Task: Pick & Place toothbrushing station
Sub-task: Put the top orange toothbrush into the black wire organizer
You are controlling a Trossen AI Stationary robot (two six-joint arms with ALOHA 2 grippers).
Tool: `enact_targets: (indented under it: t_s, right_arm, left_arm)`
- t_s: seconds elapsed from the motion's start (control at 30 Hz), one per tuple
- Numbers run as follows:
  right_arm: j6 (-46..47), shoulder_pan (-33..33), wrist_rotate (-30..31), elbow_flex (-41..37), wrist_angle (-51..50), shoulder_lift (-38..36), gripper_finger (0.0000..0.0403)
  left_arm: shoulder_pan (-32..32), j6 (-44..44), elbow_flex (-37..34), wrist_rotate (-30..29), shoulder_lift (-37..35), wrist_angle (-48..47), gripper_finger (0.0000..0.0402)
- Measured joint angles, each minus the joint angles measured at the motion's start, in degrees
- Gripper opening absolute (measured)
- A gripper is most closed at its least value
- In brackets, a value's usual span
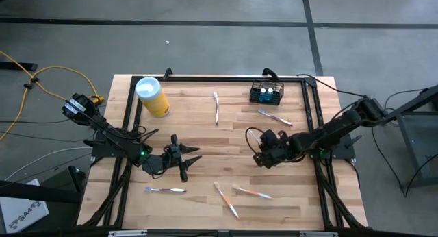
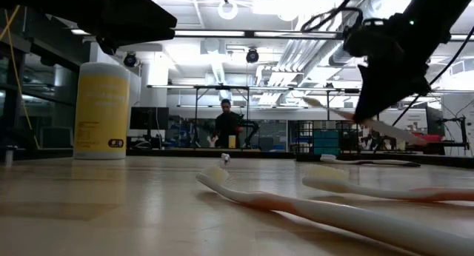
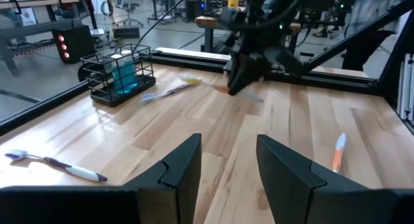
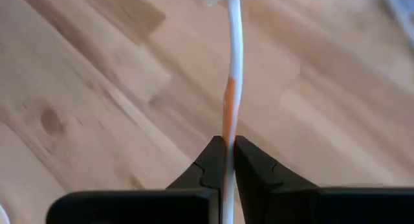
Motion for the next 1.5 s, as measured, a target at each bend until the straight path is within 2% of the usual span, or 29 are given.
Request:
enact_targets:
  t_s: [0.13, 0.27, 0.37, 0.53, 0.77, 0.93, 1.17, 1.3, 1.5]
  right_arm:
    - [-2.61, -0.26, 4.23, 0.09, 0.25, -2.37, 0.0016]
    - [-5.85, -2.06, 5.75, 0.09, 0.57, -4.61, 0.0016]
    - [-9.38, -4.16, 5.9, 0.09, 2.27, -5.86, 0.0016]
    - [-16.2, -7.43, 7.34, 0.11, 5.72, -6.64, 0.0016]
    - [-24.52, -13.55, 14.03, 0.11, 8.65, -6.59, 0.0016]
    - [-33.42, -17.66, 19.27, 0.11, 15.63, -6.59, 0.0016]
    - [-44.61, -23.33, 22.49, 0.11, 28.27, -6.59, 0.0016]
    - [-46.07, -26.92, 22.85, 0.11, 30.63, -6.59, 0.0016]
    - [-46.09, -31.56, 23.56, -3.93, 35.74, -6.57, 0.0016]
  left_arm:
    - [0.35, -0.78, 0.0, 0.12, 0.0, -0.2, 0.0141]
    - [3.16, -0.78, 0.0, 3.16, 0.0, -0.41, 0.0141]
    - [7.57, -0.76, 0.0, 7.71, 0.0, -0.29, 0.0141]
    - [17.1, -1.39, 0.0, 19.08, 0.0, -0.17, 0.0141]
    - [25.58, -3.33, 0.0, 27.58, 0.0, -0.17, 0.0141]
    - [27.65, -3.33, 0.0, 28.2, 0.0, -0.15, 0.0141]
    - [27.78, -2.76, 0.0, 28.54, 0.0, -0.16, 0.0141]
    - [27.78, -2.02, 0.0, 32.02, 0.0, -0.17, 0.0141]
    - [27.77, -2.02, 0.0, 32.76, 0.0, -0.17, 0.0141]
